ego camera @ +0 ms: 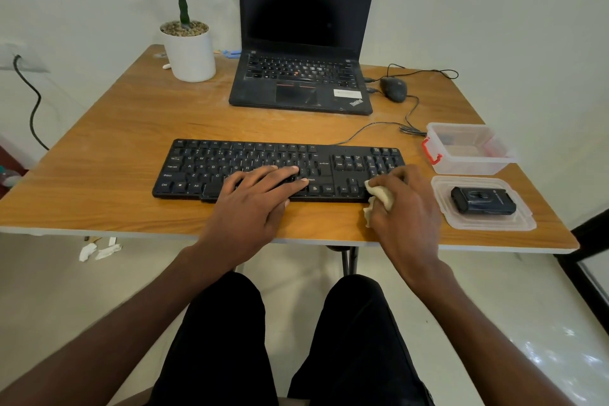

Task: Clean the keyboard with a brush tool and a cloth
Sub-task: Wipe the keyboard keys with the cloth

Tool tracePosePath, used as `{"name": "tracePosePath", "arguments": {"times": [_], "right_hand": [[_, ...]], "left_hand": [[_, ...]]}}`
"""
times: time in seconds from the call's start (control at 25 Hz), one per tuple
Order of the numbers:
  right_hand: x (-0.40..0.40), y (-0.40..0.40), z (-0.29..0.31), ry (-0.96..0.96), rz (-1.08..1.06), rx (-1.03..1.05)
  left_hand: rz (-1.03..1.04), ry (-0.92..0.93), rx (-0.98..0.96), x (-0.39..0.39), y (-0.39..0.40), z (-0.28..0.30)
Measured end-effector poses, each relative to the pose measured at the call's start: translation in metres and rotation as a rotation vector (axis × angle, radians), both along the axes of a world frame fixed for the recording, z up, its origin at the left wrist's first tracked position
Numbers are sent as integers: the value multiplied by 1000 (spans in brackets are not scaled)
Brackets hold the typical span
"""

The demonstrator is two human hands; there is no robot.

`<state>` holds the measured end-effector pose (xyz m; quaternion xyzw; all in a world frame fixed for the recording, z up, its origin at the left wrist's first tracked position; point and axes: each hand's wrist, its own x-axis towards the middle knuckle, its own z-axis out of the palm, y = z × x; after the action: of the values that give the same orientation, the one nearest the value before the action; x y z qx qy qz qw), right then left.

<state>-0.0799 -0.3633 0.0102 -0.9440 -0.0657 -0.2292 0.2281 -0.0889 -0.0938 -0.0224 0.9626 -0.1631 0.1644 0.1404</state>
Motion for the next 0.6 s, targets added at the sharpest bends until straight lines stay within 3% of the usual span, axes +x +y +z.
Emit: {"name": "tracePosePath", "arguments": {"times": [0.16, 0.32, 0.48, 0.6], "right_hand": [[1, 2, -4, 9, 115, -35], [-5, 11, -2, 20, -27, 71], [-9, 21, -10, 2, 245, -56], [-5, 10, -5, -4, 24, -65]], "left_hand": [[-3, 3, 10, 0, 0, 0], [14, 7, 25, 0, 0, 0], [15, 7, 35, 1, 0, -1], [11, 5, 30, 1, 2, -2]]}}
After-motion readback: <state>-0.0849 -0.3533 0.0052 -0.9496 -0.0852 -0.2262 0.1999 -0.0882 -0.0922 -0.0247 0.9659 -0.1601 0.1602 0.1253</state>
